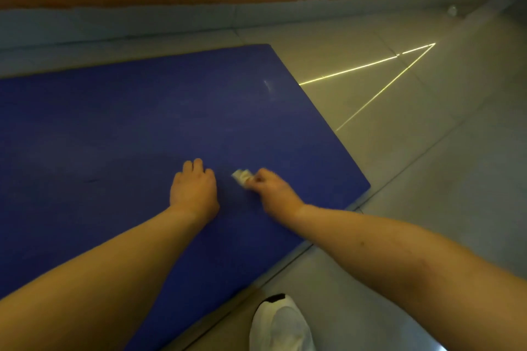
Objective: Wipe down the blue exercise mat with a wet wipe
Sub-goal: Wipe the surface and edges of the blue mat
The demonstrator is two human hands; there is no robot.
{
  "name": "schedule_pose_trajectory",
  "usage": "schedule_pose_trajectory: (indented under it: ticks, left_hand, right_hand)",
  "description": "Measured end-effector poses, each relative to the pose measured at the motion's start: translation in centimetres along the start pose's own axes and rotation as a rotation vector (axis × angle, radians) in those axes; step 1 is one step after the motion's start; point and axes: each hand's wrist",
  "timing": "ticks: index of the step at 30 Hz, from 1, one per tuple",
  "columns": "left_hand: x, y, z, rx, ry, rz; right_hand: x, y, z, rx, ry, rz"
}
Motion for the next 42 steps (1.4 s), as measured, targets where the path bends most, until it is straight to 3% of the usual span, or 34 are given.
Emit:
schedule_pose_trajectory:
  ticks: [3, 5, 10, 14, 18, 25, 28, 31, 34, 37, 42]
  left_hand:
    - [0.1, -0.5, -2.0, 0.065, 0.038, 0.038]
    - [0.0, -0.5, -2.7, 0.097, 0.056, 0.061]
    - [0.0, -0.2, -2.5, 0.138, 0.221, 0.068]
    - [-0.1, 0.1, -2.2, 0.052, 0.533, -0.010]
    - [-0.5, 1.2, -1.4, -0.040, 0.809, -0.090]
    - [-0.8, 4.1, 0.9, -0.156, 1.152, -0.272]
    - [-0.2, 5.7, 1.7, -0.198, 1.186, -0.326]
    - [0.4, 6.3, 2.0, -0.271, 1.289, -0.415]
    - [0.2, 6.6, 2.1, -0.359, 1.412, -0.400]
    - [0.4, 6.7, 2.1, -0.291, 1.450, -0.372]
    - [0.8, 6.6, 1.9, -0.258, 1.309, -0.389]
  right_hand:
    - [-2.6, -0.8, -6.6, 0.475, 0.077, -0.099]
    - [-2.7, -0.9, -8.2, 0.643, 0.108, -0.073]
    - [0.3, 1.6, -1.8, 0.585, -0.250, -0.141]
    - [-0.1, 3.1, 3.1, 0.417, -0.584, 0.192]
    - [-1.2, 2.9, 6.8, 0.579, -1.102, 0.372]
    - [-0.8, 2.1, 9.0, 0.687, -1.503, 0.595]
    - [-0.6, 2.4, 9.9, 0.586, -1.495, 0.707]
    - [-0.1, 2.3, 10.2, 0.509, -1.456, 0.707]
    - [-0.1, 2.3, 10.2, 0.503, -1.400, 0.693]
    - [-0.5, 2.4, 10.3, 0.503, -1.359, 0.628]
    - [-1.1, 2.3, 9.9, 0.519, -1.197, 0.480]
Point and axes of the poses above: each hand's wrist, its own y-axis away from the middle knuckle, its own x-axis out of the palm, z = x × y, and after that the axes turned 15 degrees about x, right-handed
